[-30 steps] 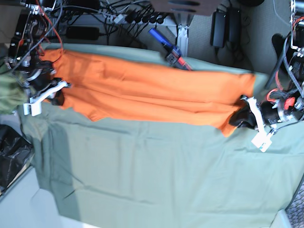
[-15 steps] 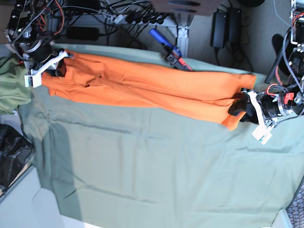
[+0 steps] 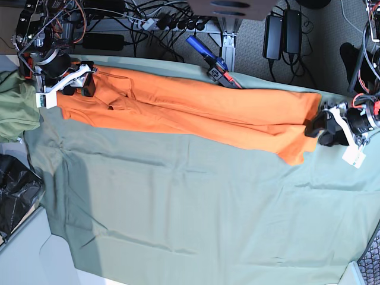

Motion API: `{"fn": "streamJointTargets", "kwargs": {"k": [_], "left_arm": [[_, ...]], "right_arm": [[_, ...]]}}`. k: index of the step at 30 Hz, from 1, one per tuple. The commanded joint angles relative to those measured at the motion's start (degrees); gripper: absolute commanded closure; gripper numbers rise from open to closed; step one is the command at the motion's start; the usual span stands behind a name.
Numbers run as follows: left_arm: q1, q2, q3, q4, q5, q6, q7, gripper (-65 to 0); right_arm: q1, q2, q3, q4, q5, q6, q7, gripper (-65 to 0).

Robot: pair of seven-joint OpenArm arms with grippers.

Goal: Fold the T-shirt properly
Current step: 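Fold the held shirt side lengthwise over the body with both grippers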

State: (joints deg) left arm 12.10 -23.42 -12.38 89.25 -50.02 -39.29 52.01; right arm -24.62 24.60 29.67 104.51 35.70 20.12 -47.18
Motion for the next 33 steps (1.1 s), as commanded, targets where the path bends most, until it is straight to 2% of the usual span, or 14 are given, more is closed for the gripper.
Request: {"fn": "streamJointTargets", "kwargs": {"k": [1,9,19,20,23,24,30,33], "left_arm": [[-0.6,-0.3,-0.3,1.0,-1.4,-0.7,-1.4,-42.2],[-0.7,4.4,-0.3,-1.2,-1.4,-0.7,-1.7,-42.1],[-0.5,5.0,-0.3,-4.9,-1.2,-0.7,-1.6,-41.1],[-0.5,5.0,-0.3,-4.9,-1.2,-0.7,-1.5,-37.4],[-0.5,5.2,-0.3,-4.9,-1.7,-0.7,0.1,-18.6],[-0.4,5.2,-0.3,-4.9,-1.7,-0.7,0.2,-14.6],[-0.5,5.5,-0.3,-4.9,-1.6,-0.7,0.0,0.0],[-0.7,5.4,-0.4,-4.9,-1.4,-0.7,0.0,0.0]], "right_arm": [[0.2,0.9,0.6,0.8,0.3,3.7,1.3,-36.0],[0.2,0.9,0.6,0.8,0.3,3.7,1.3,-36.0],[0.2,0.9,0.6,0.8,0.4,3.7,1.3,-36.0],[0.2,0.9,0.6,0.8,0.3,3.7,1.3,-36.0],[0.2,0.9,0.6,0.8,0.3,3.7,1.3,-36.0],[0.2,0.9,0.6,0.8,0.3,3.7,1.3,-36.0],[0.2,0.9,0.6,0.8,0.3,3.7,2.1,-36.0],[0.2,0.9,0.6,0.8,0.3,3.7,2.4,-36.0]]}}
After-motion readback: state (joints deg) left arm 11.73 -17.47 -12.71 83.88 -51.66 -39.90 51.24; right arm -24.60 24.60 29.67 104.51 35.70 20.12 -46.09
